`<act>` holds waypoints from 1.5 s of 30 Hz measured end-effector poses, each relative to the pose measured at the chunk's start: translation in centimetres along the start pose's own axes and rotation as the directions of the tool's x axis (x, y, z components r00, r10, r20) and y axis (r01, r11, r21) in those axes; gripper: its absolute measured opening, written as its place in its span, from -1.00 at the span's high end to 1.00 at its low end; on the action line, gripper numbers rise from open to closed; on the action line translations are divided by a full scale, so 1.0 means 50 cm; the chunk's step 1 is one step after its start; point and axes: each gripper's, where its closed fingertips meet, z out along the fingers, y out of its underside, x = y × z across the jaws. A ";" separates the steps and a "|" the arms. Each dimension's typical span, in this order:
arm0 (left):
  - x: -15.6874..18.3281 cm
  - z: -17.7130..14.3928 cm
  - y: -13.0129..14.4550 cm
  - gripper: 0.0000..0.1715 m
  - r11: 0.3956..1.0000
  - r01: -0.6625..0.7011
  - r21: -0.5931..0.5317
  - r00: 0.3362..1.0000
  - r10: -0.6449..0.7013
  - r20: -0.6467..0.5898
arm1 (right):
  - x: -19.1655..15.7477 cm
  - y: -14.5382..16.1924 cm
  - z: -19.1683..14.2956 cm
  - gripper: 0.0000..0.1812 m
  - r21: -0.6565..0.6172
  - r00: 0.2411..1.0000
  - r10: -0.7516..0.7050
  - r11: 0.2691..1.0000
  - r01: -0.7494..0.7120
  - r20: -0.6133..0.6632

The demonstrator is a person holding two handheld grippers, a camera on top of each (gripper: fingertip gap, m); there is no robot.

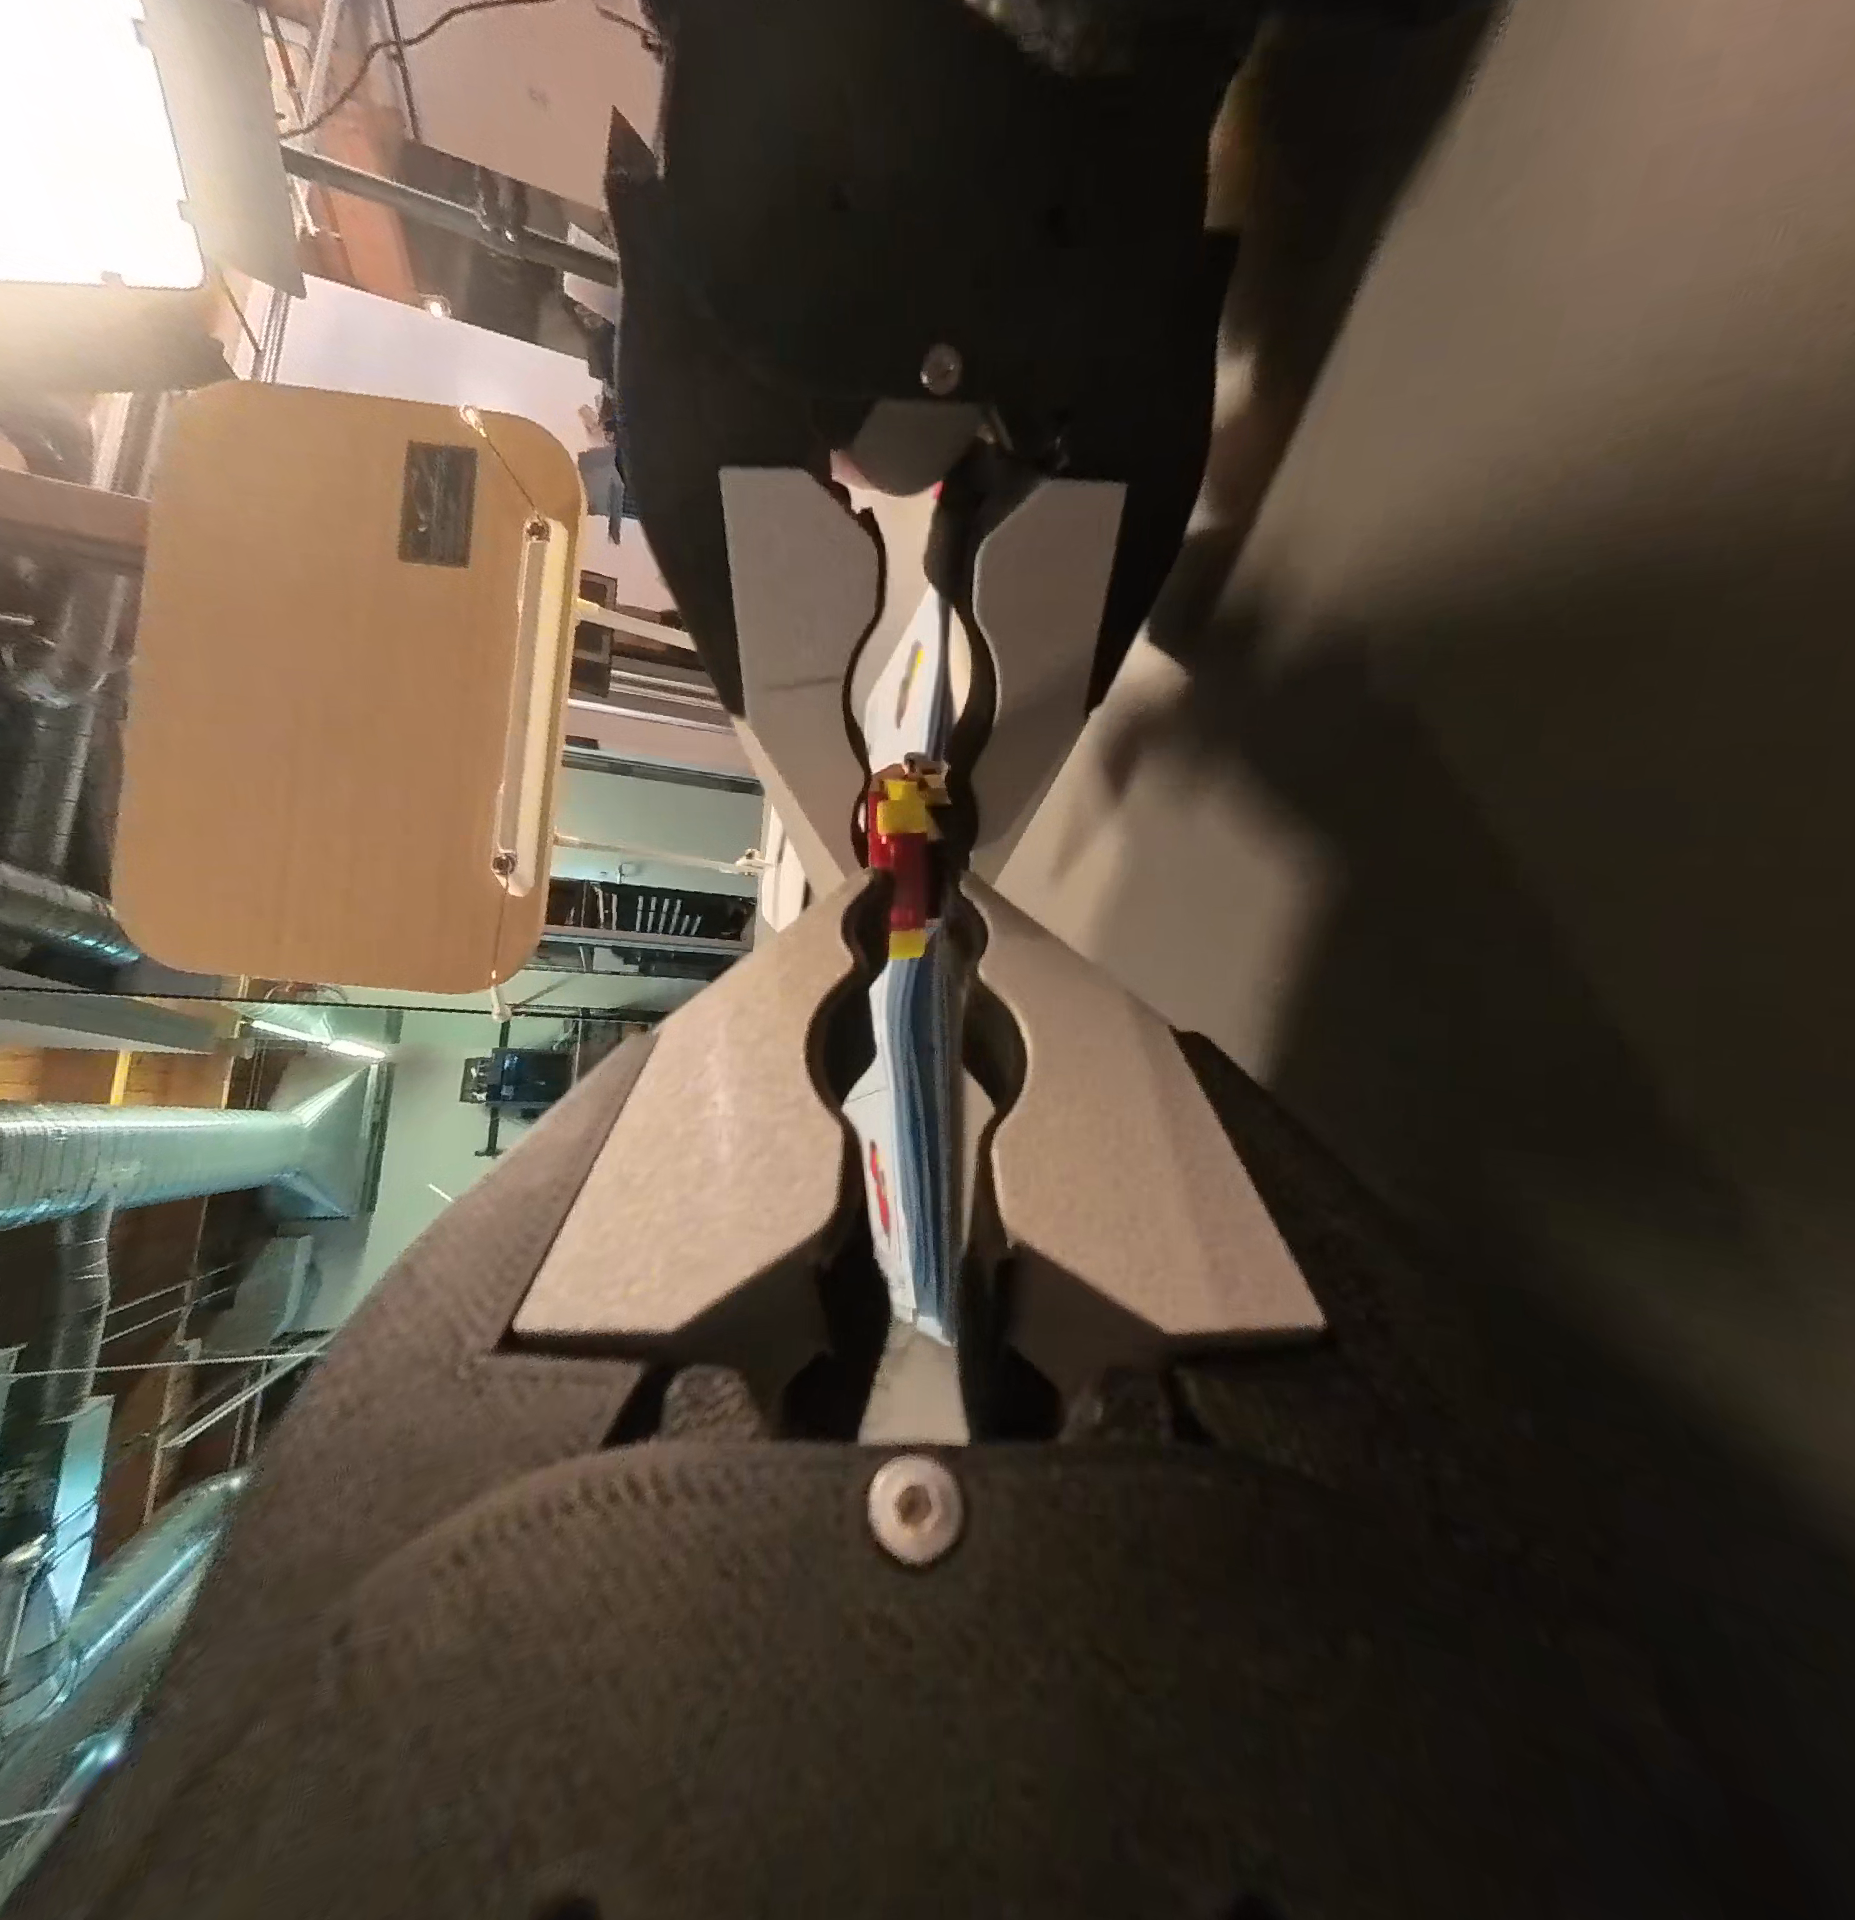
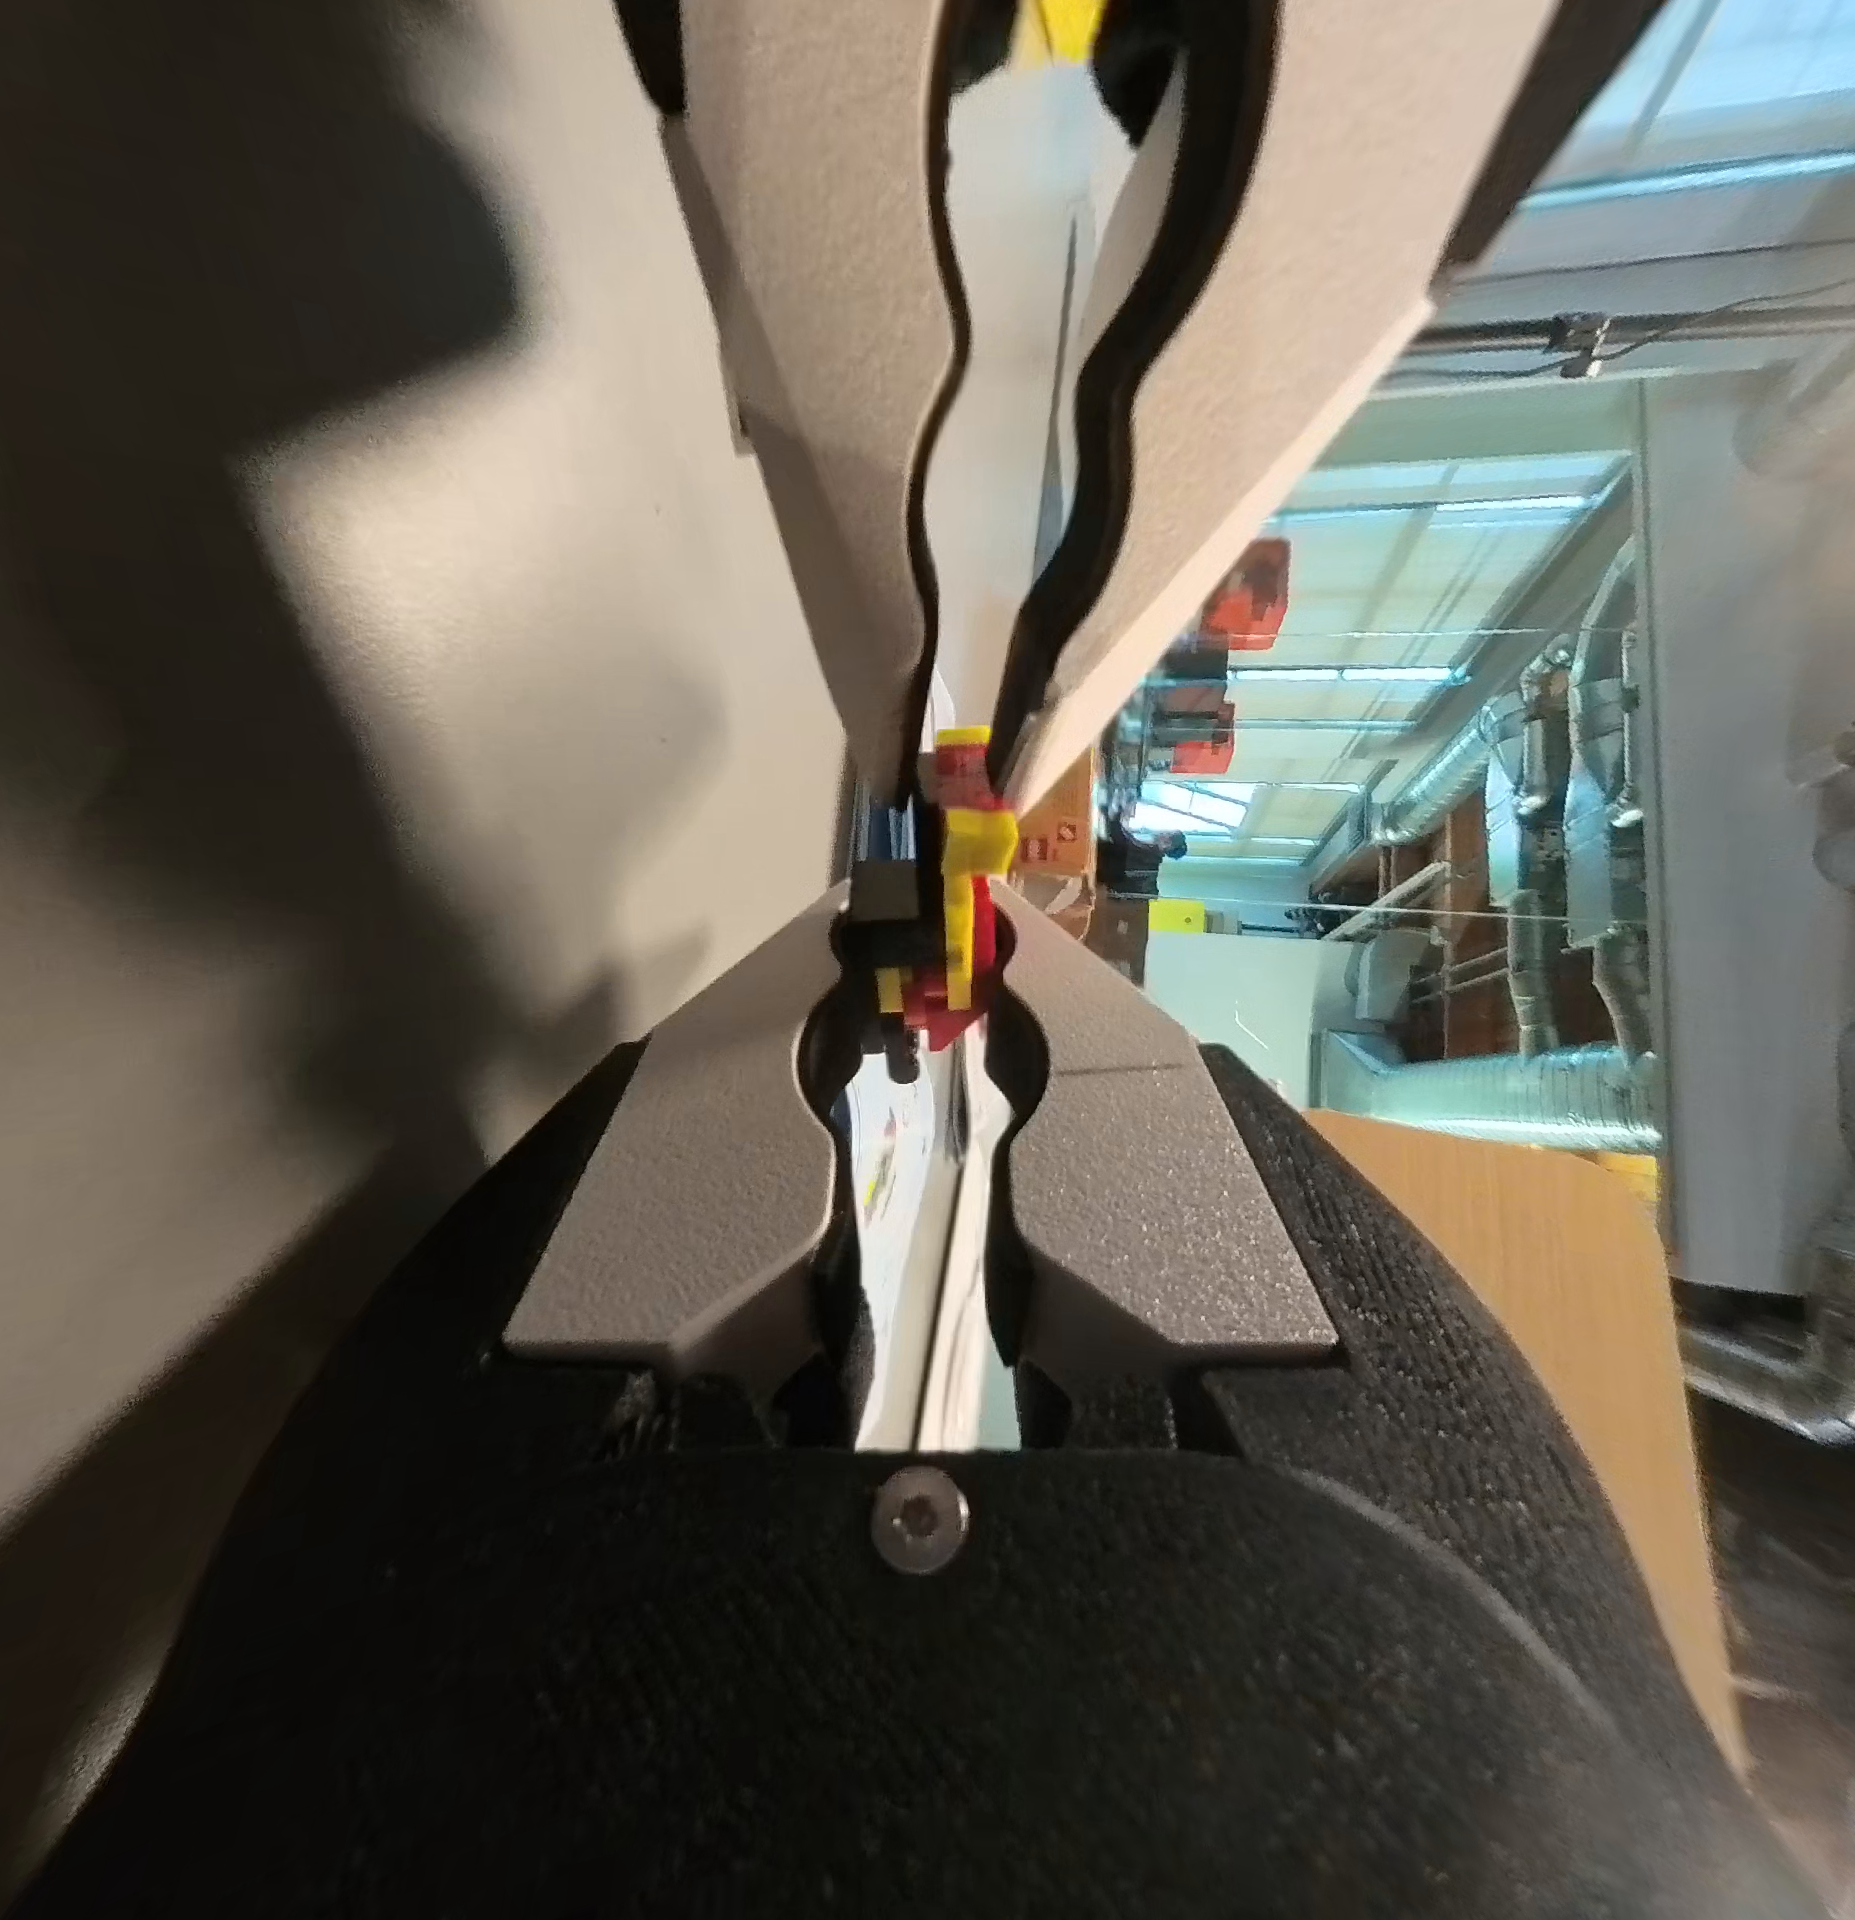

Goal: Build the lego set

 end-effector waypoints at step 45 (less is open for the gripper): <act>-0.150 -0.081 0.193 0.47 0.444 0.860 0.253 0.467 -0.884 -0.034 | 0.129 0.317 -0.190 0.79 0.069 0.614 0.655 0.706 -0.705 -0.440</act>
